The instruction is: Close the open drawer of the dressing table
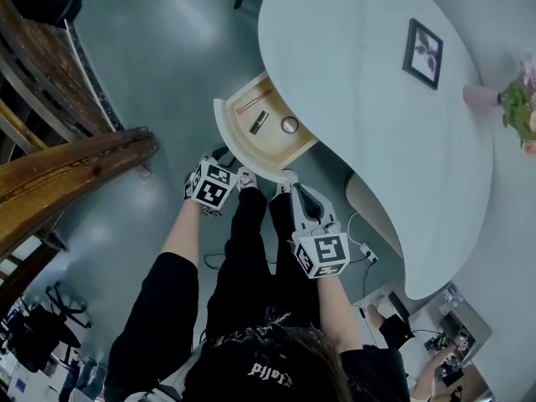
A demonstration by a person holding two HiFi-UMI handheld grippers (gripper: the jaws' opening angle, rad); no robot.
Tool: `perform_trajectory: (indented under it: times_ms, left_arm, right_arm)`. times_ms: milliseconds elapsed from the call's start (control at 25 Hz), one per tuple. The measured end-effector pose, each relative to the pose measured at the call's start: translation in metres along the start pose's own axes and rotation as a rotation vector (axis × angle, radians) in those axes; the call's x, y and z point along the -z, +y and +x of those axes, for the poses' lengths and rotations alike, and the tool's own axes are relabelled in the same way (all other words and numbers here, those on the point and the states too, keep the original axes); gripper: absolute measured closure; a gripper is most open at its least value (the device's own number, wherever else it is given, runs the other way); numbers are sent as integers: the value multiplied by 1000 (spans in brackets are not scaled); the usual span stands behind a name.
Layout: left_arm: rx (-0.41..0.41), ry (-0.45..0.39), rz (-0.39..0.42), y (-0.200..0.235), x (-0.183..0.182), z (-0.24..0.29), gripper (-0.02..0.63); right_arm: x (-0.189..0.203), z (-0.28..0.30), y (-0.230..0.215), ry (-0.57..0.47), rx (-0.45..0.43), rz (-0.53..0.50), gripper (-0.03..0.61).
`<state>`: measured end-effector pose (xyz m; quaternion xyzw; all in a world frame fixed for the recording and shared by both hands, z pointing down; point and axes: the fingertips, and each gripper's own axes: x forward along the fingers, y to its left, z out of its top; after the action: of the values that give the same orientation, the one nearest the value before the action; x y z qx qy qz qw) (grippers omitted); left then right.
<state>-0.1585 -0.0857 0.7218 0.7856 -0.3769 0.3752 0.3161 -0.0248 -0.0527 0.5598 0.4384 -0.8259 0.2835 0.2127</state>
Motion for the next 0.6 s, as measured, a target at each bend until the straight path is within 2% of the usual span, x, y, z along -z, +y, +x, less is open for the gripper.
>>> perform_trajectory:
  times_ms: [240, 400, 600]
  left_arm:
    - [4, 17, 1, -2, -3, 1, 491]
    - [2, -9, -23, -5, -12, 5, 491]
    - [16, -23, 9, -6, -26, 12, 491]
  right_arm:
    - [3, -3, -2, 0, 7, 5, 552]
    - [7, -4, -3, 10, 9, 17, 552]
    - [7, -3, -6, 11, 16, 5, 552]
